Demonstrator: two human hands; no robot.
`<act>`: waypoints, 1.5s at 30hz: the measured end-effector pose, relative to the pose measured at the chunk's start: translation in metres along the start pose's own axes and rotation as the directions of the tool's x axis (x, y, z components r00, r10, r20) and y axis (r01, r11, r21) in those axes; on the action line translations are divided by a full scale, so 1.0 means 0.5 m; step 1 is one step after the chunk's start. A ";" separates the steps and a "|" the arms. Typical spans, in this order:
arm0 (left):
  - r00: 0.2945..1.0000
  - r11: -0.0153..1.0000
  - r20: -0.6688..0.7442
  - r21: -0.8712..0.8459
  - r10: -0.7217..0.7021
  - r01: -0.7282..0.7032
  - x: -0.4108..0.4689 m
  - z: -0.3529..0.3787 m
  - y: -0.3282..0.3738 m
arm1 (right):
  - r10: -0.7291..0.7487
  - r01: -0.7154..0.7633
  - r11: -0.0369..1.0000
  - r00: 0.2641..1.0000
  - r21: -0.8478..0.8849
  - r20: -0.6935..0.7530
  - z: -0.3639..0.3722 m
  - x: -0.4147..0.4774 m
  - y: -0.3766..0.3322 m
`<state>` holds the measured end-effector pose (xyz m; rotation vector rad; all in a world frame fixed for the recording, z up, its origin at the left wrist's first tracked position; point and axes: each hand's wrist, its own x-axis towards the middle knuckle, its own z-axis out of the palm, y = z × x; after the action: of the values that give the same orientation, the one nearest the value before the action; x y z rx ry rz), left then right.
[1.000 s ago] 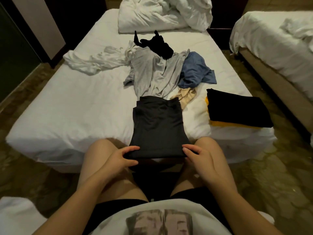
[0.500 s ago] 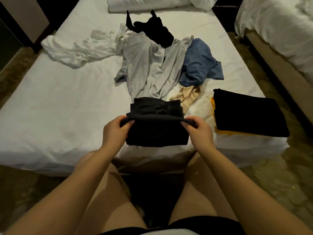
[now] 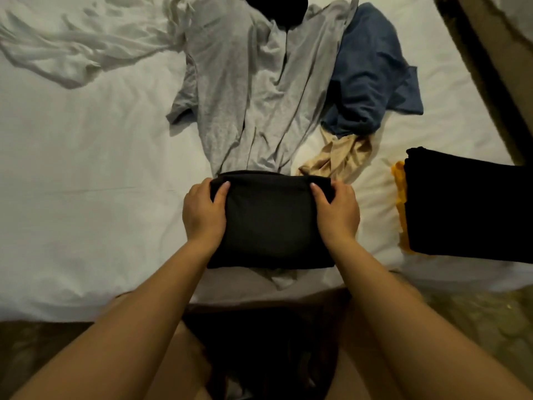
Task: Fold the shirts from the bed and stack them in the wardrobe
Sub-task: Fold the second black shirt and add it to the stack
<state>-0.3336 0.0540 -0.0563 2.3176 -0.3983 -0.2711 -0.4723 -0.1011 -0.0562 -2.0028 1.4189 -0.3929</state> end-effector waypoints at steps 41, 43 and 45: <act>0.934 0.795 0.322 -0.522 -0.153 0.310 -0.272 -0.214 0.006 | -0.303 0.084 0.717 0.931 0.692 0.201 -0.223 -0.271 -0.127; 0.968 0.800 0.238 -0.563 -0.081 0.206 -0.282 -0.237 0.024 | -0.323 0.135 0.697 0.936 0.704 0.141 -0.241 -0.285 -0.131; 0.986 0.806 0.165 -0.582 -0.009 0.104 -0.289 -0.259 0.051 | -0.317 0.171 0.682 0.945 0.711 0.078 -0.262 -0.293 -0.131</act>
<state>-0.4330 0.1739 0.0622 1.6954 -0.2680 -0.5281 -0.5546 0.0041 0.1022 -1.5254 0.6990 -0.7103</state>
